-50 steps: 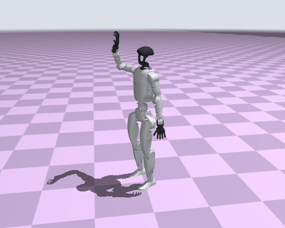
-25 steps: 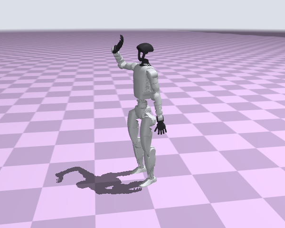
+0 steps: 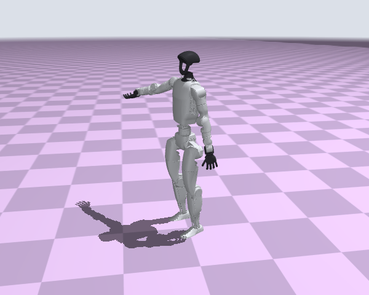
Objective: In place motions
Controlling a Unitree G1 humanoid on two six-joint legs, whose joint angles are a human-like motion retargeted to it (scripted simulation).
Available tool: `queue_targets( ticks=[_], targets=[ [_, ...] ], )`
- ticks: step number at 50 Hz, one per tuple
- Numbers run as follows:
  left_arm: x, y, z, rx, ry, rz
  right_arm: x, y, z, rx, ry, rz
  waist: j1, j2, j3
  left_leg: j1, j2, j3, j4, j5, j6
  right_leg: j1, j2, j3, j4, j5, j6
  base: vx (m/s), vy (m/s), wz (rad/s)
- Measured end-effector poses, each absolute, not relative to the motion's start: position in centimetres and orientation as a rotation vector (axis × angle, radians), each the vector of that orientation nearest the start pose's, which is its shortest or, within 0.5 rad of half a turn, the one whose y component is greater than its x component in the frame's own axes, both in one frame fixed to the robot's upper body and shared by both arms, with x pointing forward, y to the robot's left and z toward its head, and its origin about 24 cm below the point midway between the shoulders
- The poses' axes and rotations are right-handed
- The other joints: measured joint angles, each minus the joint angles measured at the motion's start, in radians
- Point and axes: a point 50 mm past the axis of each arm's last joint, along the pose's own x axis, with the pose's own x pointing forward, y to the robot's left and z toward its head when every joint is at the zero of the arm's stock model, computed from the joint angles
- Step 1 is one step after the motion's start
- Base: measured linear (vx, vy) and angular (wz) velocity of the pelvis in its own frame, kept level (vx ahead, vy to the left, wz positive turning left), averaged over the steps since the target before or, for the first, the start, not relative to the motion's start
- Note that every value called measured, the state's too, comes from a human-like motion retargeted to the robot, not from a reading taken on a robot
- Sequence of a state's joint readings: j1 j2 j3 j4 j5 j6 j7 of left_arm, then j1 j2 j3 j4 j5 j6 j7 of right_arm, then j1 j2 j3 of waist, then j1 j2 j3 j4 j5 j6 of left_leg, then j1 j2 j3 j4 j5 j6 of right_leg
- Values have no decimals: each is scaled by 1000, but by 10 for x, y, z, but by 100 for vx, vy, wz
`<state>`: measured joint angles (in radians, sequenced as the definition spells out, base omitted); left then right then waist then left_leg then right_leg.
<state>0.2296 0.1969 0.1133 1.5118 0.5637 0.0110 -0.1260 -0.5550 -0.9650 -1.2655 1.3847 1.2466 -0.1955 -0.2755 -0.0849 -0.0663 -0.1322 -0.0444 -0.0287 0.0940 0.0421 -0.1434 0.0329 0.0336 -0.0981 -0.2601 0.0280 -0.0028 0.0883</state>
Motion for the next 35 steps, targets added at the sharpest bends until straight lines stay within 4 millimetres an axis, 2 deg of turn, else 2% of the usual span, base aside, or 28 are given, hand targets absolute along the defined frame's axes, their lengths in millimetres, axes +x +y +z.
queue_targets(
  ticks=[2, 3, 5, 7, 10, 13, 16, 20, 23, 25, 27, 30, 31, 33, 34, 35],
  targets=[
    [-82, 226, -165, 361, 1805, -298, 147, -498, 83, 1534, -620, -1667, 7, -1, -5, 1, 0, 0, 1, -1, 0, 1, 0, -1, 1, -1, -1, 0, 0, 0],
    [-83, 226, -165, 362, 1805, -296, 151, -498, 89, 1488, -548, -1704, 10, -2, -6, 2, -1, 0, 1, -1, 0, 3, 0, -1, 1, -2, -1, 0, 0, 0],
    [-83, 226, -165, 358, 1802, -289, 166, -497, 113, 1319, -401, -1693, 14, -1, -9, 4, -2, -1, 2, -1, 0, 8, -1, -3, 1, -3, -1, 0, 0, 0],
    [-83, 225, -165, 350, 1802, -284, 185, -494, 149, 1107, -422, -1605, 18, 2, -12, 6, -4, -2, 2, 0, -1, 12, -2, -5, 1, -4, -2, 0, 0, 0],
    [-83, 222, -166, 331, 1805, -278, 197, -480, 223, 716, -676, -1476, 19, 10, -17, 7, -7, -4, 0, 2, -1, 16, -3, -8, 0, -6, -2, 0, 0, 0],
    [-80, 221, -167, 317, 1796, -274, 194, -454, 292, 185, -804, -1457, 18, 13, -17, 8, -10, -5, 0, 3, -3, 20, -7, -12, -2, -6, -3, 0, 0, 0],
    [-73, 221, -168, 325, 1775, -279, 188, -419, 352, -369, -869, -1446, 30, 12, -10, 14, -13, -3, -1, 4, -3, 24, -9, -10, -1, -4, -4, 0, 0, 0],
    [-65, 222, -169, 333, 1745, -282, 176, -352, 409, -977, -1057, -1356, 43, 11, -5, 19, -14, 2, -4, 4, -5, 24, -11, -4, -1, -2, -6, 0, 0, 0],
    [-60, 221, -170, 329, 1735, -279, 159, -291, 431, -1361, -1338, -1309, 49, 10, -7, 19, -12, 3, -6, 4, -6, 22, -9, -2, 0, -2, -7, 0, 0, 0],
    [-58, 220, -171, 321, 1729, -282, 147, -247, 433, -1607, -1570, -1277, 52, 12, -7, 19, -11, 3, -6, 4, -6, 22, -7, -1, 0, -2, -8, 0, 0, 0],
    [-55, 219, -171, 319, 1723, -291, 135, -206, 425, -1794, -1839, -1243, 53, 11, -6, 20, -9, 1, -6, 4, -7, 24, -4, -2, 0, -3, -8, 0, 0, 0],
    [-51, 221, -171, 337, 1712, -306, 120, -162, 401, -1878, -2273, -1071, 57, 6, -1, 24, -7, -2, -7, 5, -8, 30, -1, -5, 1, -5, -9, 0, 0, 0],
    [-50, 222, -171, 344, 1709, -310, 119, -155, 394, 1820, 2349, 950, 58, 5, 2, 25, -6, -3, -7, 5, -8, 32, 0, -6, 1, -5, -9, 0, 0, 0],
    [-50, 222, -172, 350, 1705, -318, 122, -152, 386, 1737, 2478, 789, 57, 4, 7, 27, -5, -5, -6, 5, -9, 36, 2, -6, 2, -6, -10, 0, 0, 0],
    [-50, 220, -172, 346, 1704, -321, 125, -156, 389, -1726, -2490, -790, 54, 7, 9, 28, -5, -6, -5, 6, -9, 37, 2, -7, 2, -6, -10, 0, 0, 0],
    [-51, 218, -172, 340, 1705, -323, 130, -162, 393, -1711, -2457, -815, 50, 11, 11, 28, -4, -7, -5, 6, -9, 38, 3, -7, 2, -5, -10, 0, 0, 0]
  ],
)
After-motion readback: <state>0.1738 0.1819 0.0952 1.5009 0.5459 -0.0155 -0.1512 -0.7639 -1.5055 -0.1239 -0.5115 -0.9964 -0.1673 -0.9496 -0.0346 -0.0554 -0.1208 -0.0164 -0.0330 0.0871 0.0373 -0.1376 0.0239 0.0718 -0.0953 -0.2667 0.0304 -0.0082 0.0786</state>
